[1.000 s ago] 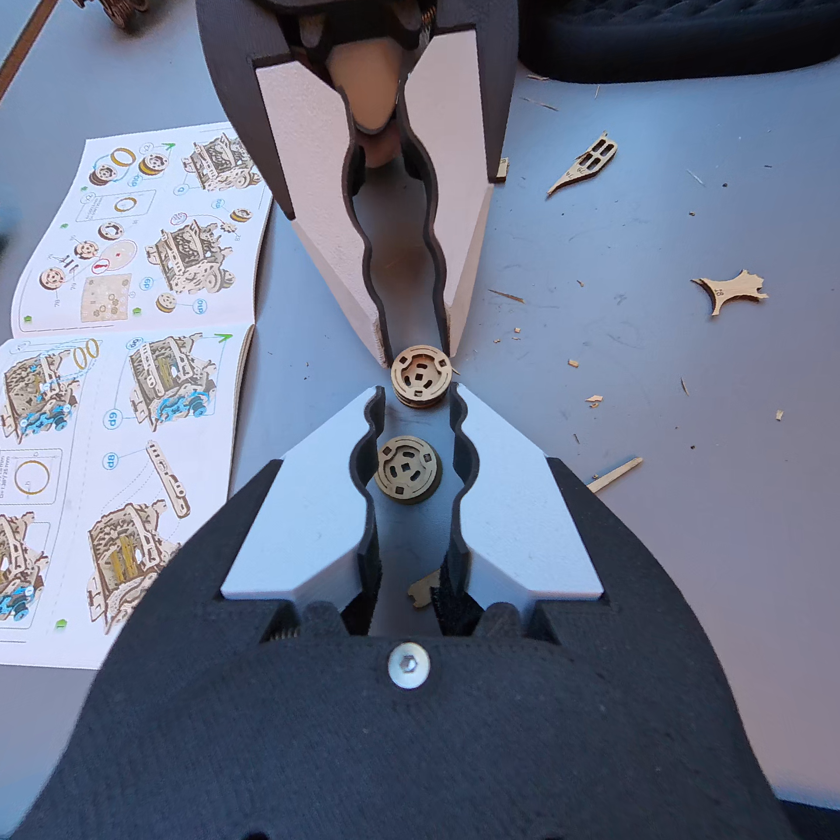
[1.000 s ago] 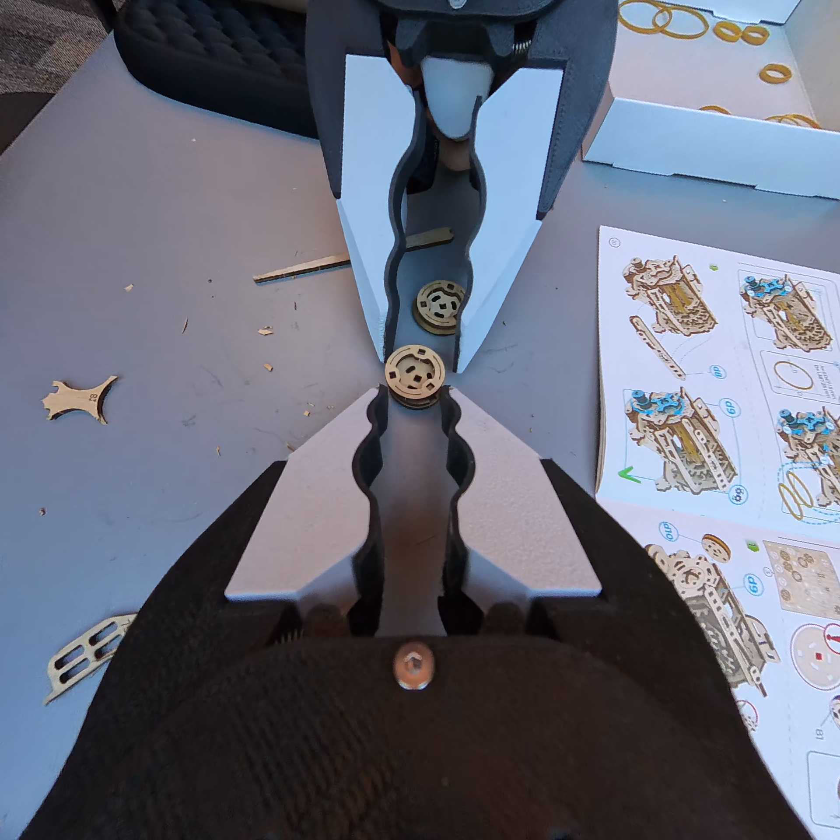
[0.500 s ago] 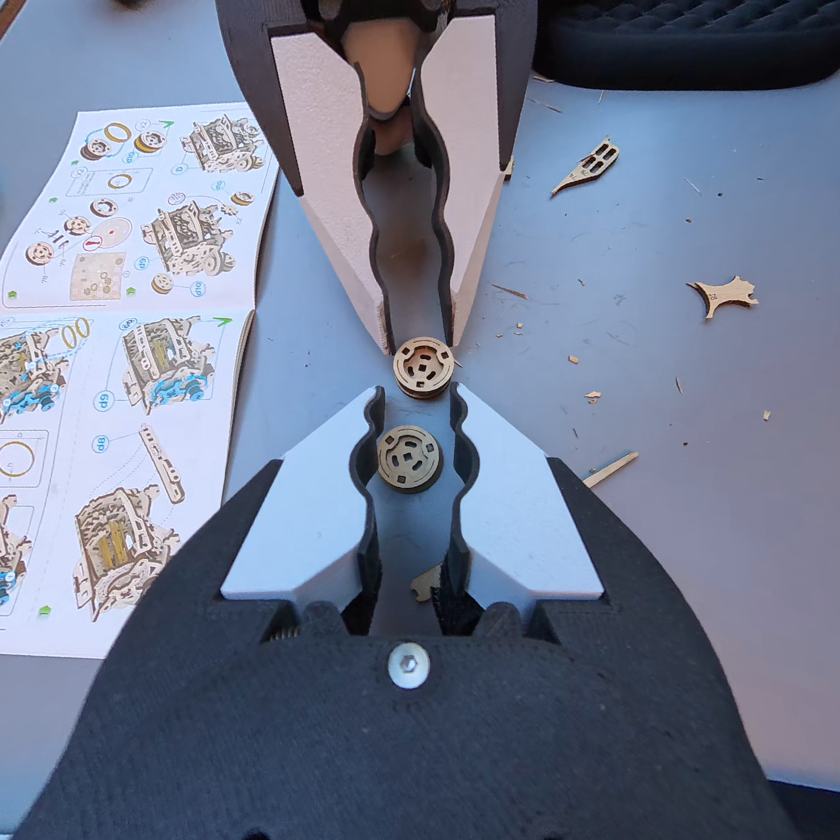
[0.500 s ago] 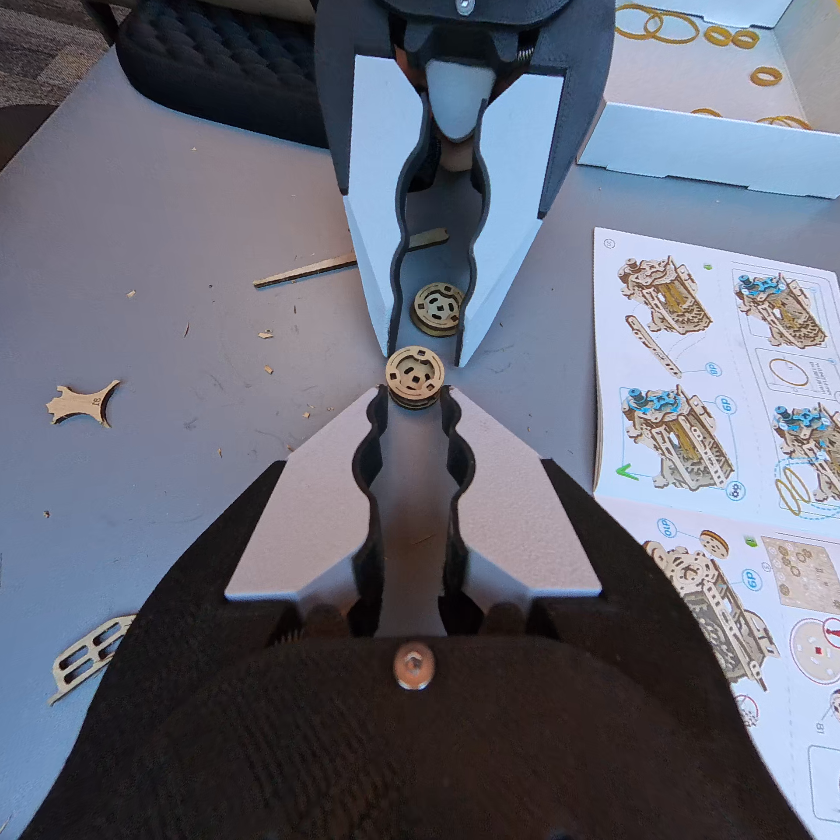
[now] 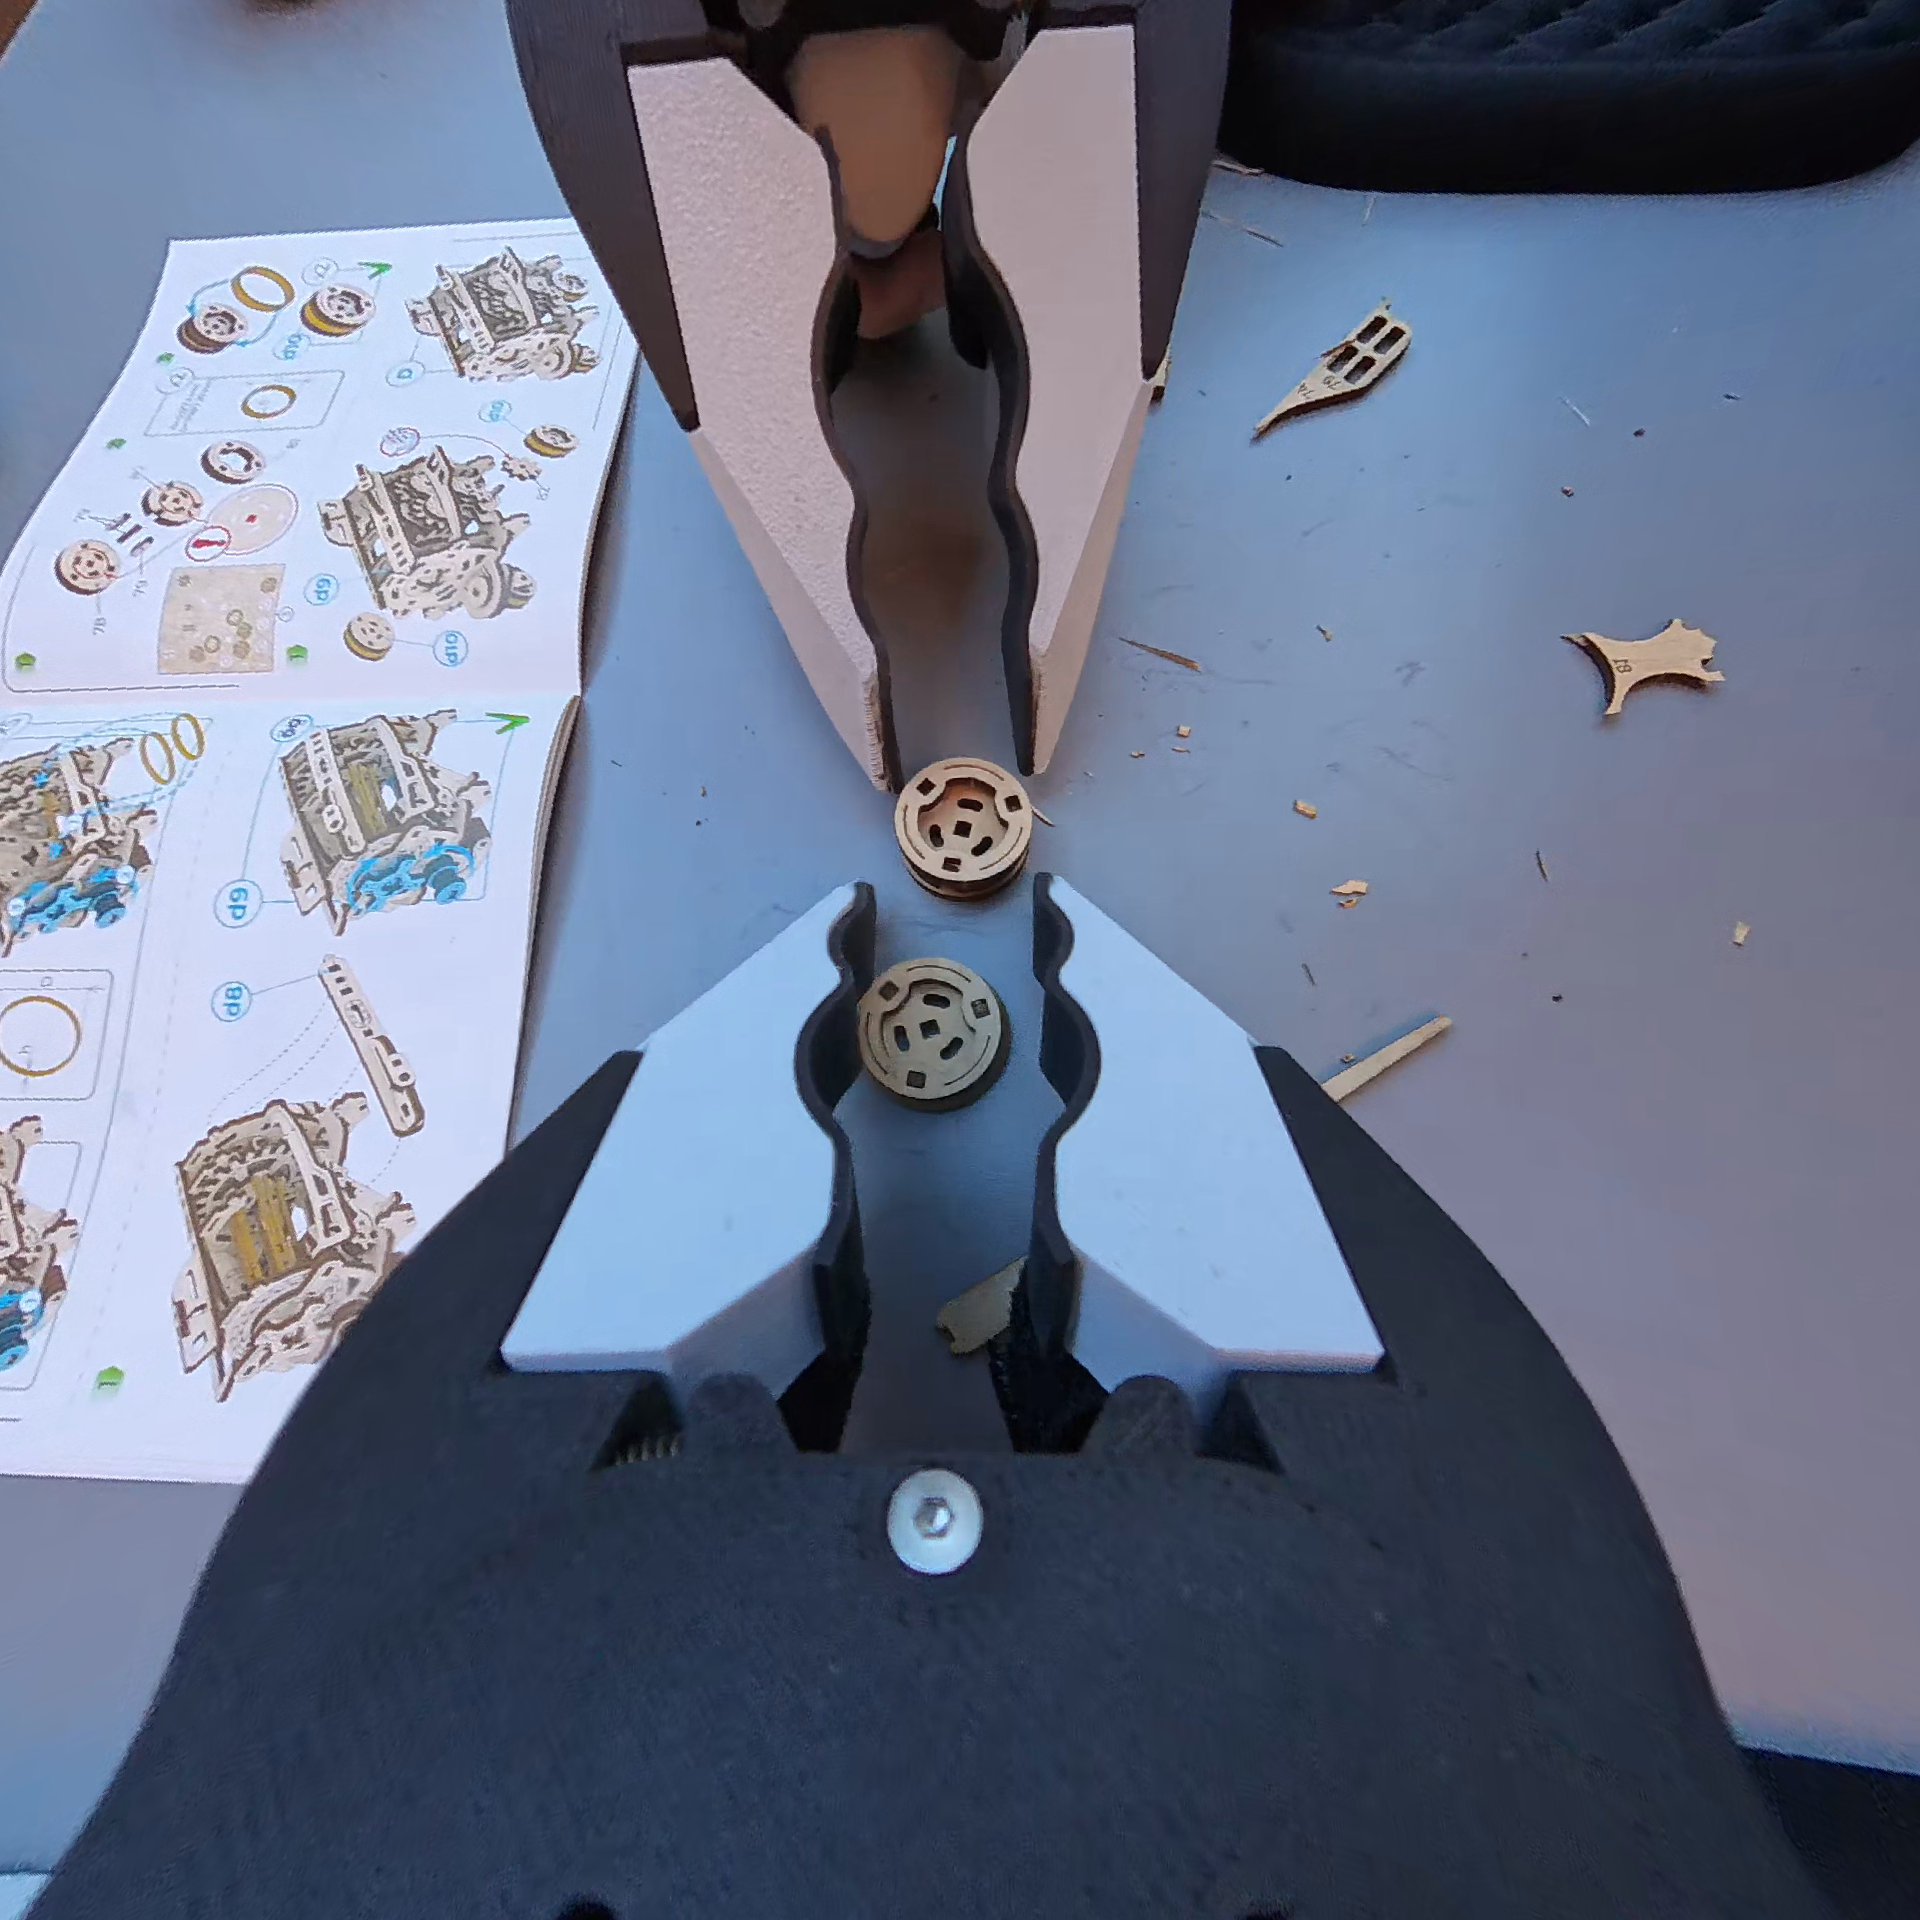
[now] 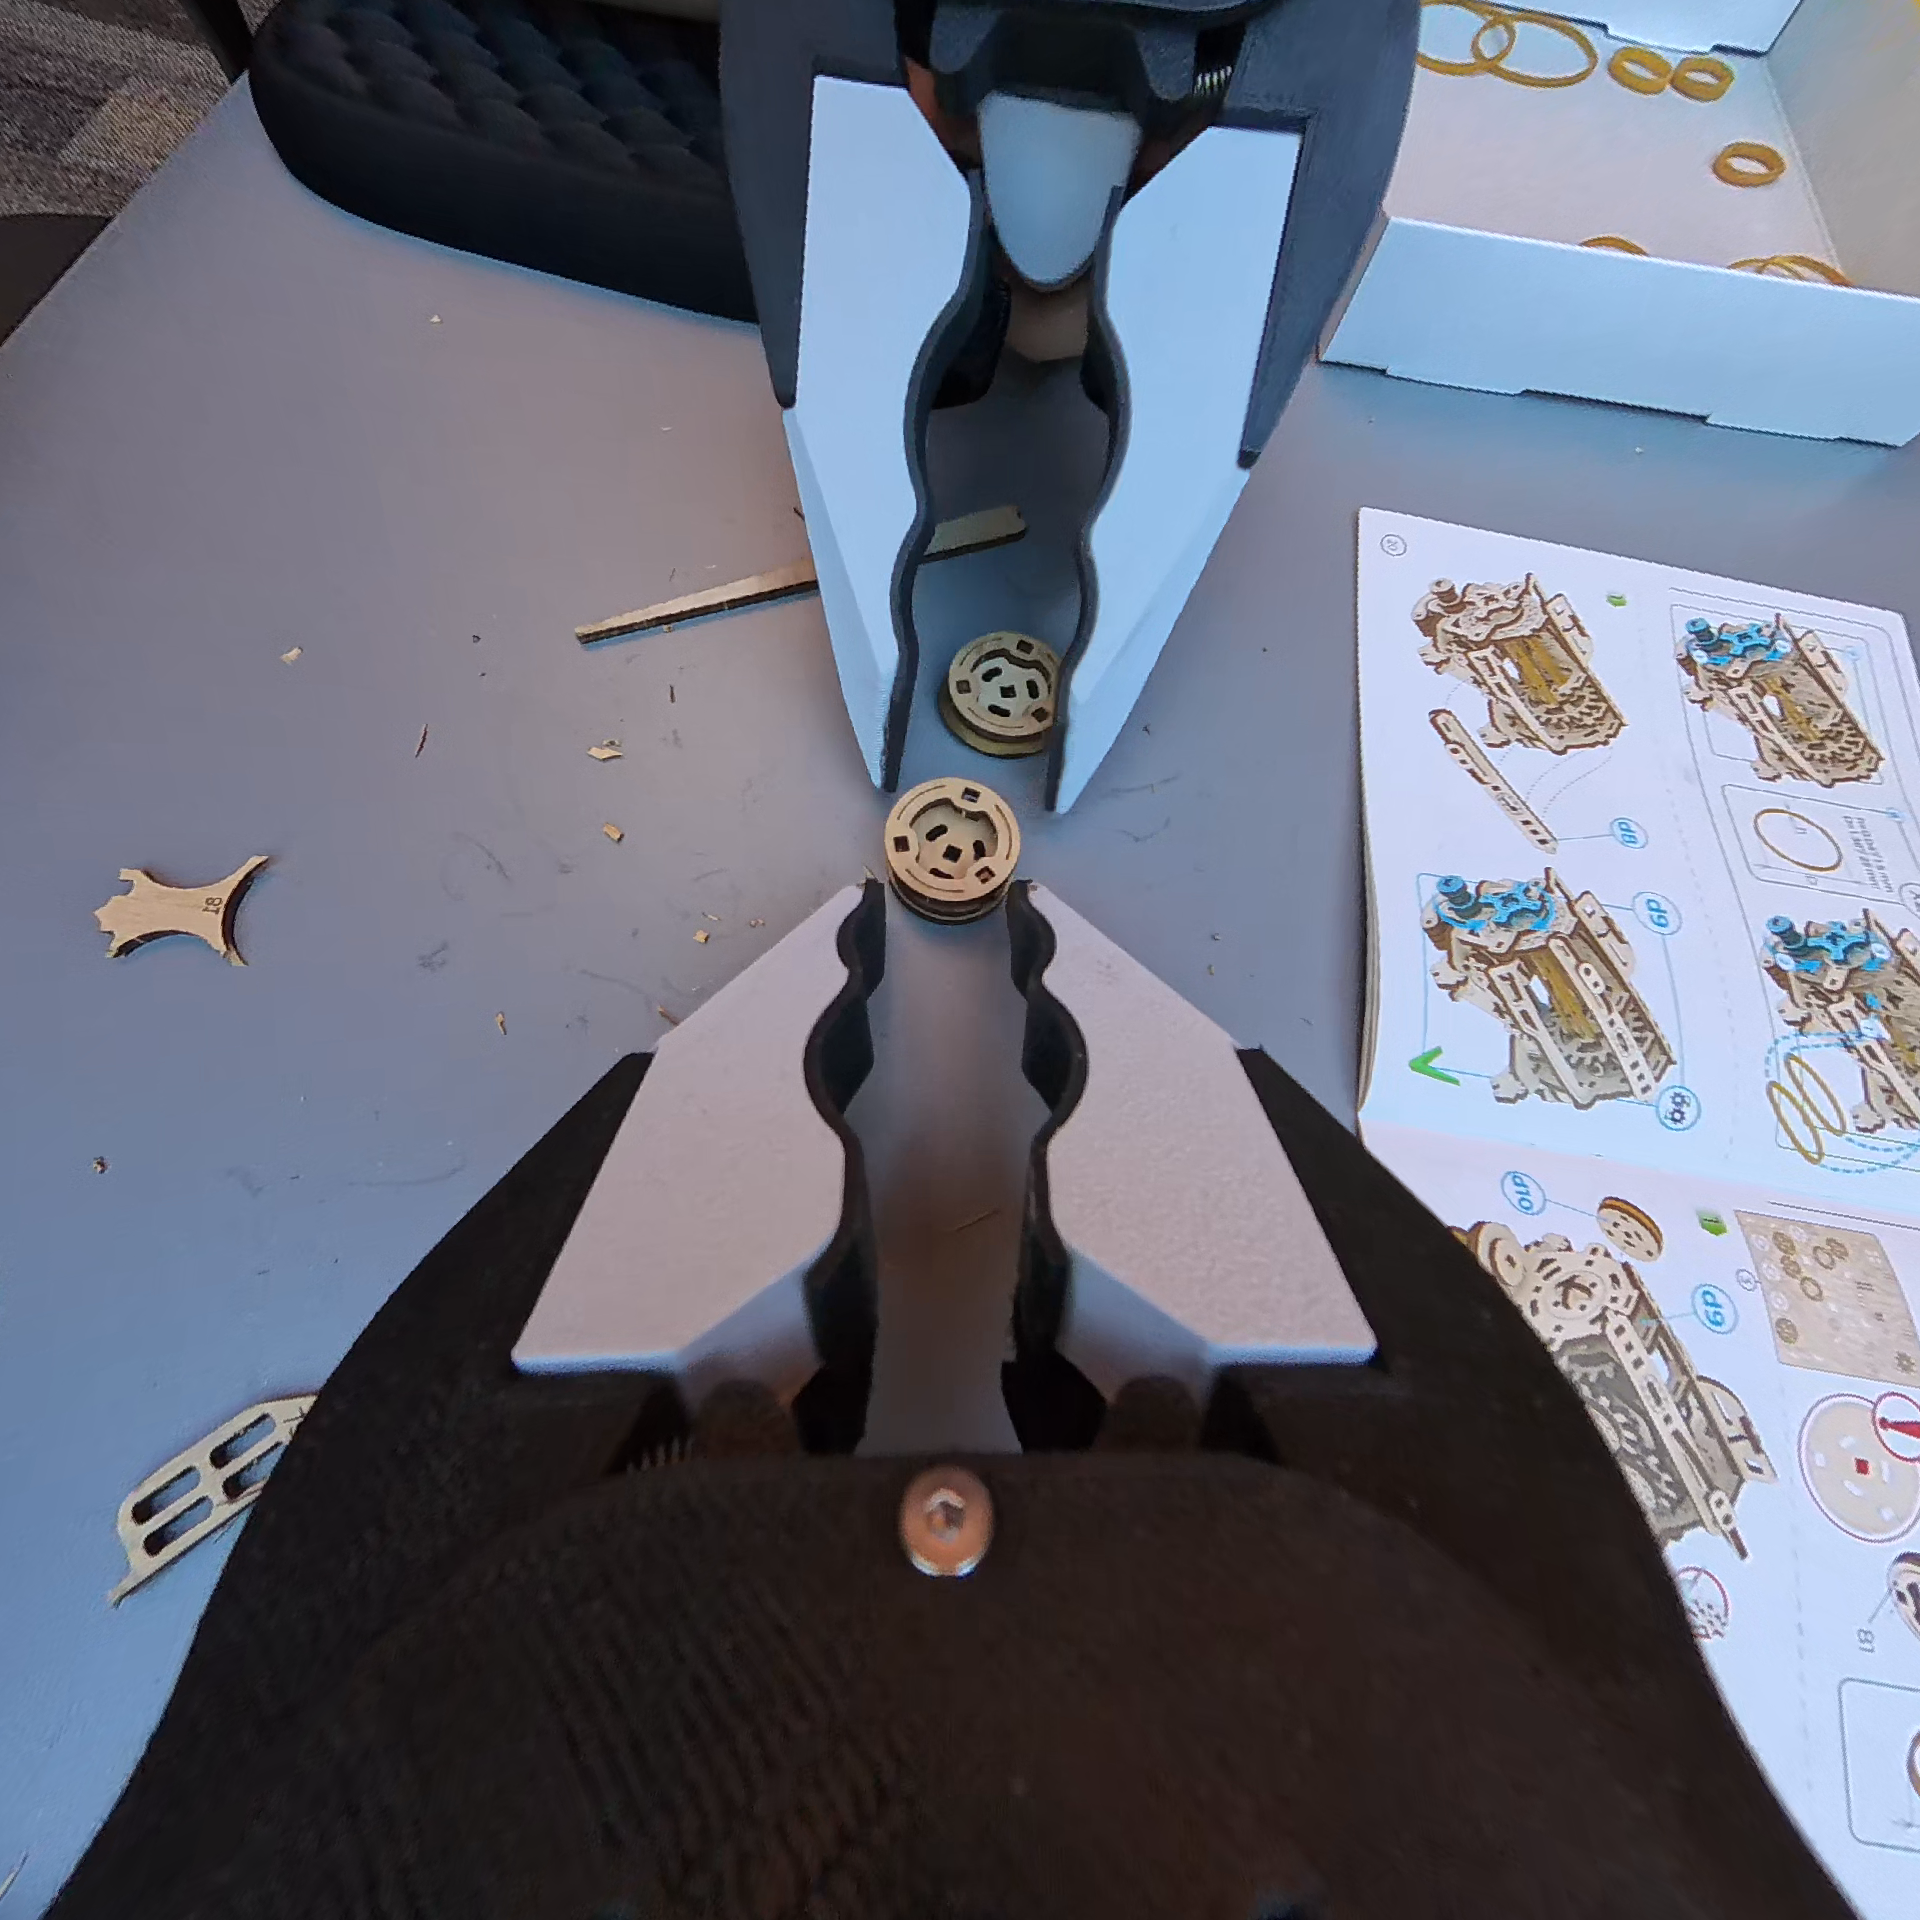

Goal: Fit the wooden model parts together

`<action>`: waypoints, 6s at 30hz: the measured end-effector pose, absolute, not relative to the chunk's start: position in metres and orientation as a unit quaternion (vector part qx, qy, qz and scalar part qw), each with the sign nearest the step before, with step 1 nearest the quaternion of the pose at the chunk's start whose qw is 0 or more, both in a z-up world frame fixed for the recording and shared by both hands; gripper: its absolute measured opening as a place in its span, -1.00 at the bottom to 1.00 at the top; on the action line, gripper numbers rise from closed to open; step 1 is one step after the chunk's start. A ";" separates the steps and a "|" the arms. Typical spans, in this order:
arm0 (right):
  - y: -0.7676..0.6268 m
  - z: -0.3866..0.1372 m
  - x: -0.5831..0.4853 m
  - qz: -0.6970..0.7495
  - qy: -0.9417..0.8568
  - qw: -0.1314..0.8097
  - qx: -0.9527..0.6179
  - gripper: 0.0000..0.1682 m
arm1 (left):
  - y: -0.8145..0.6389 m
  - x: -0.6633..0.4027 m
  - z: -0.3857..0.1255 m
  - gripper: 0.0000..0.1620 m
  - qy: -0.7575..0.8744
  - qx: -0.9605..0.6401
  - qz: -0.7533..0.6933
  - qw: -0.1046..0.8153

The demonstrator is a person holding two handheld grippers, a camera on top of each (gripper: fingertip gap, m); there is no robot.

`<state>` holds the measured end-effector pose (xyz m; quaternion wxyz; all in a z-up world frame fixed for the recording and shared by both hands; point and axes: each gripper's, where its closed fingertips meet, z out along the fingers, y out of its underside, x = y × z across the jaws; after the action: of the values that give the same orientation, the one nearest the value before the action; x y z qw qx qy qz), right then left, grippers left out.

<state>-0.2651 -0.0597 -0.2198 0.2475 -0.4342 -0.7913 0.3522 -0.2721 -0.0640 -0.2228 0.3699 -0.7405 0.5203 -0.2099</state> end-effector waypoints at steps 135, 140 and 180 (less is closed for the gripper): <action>-0.063 -0.218 -0.269 0.389 -0.764 0.229 -0.462 -0.75 | -0.064 -0.266 -0.217 -0.82 0.504 -0.739 -0.270 0.357; -0.063 -0.220 -0.268 0.385 -0.765 0.226 -0.464 -0.74 | -0.064 -0.266 -0.217 -0.82 0.512 -0.739 -0.252 0.359; -0.064 -0.226 -0.264 0.359 -0.783 0.224 -0.457 -0.59 | -0.063 -0.271 -0.211 -0.76 0.478 -0.754 -0.261 0.367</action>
<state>-0.2640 -0.0642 -0.2257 0.2239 -0.4567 -0.7827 0.3586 -0.2712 -0.0631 -0.2115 0.3667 -0.7543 0.4778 -0.2614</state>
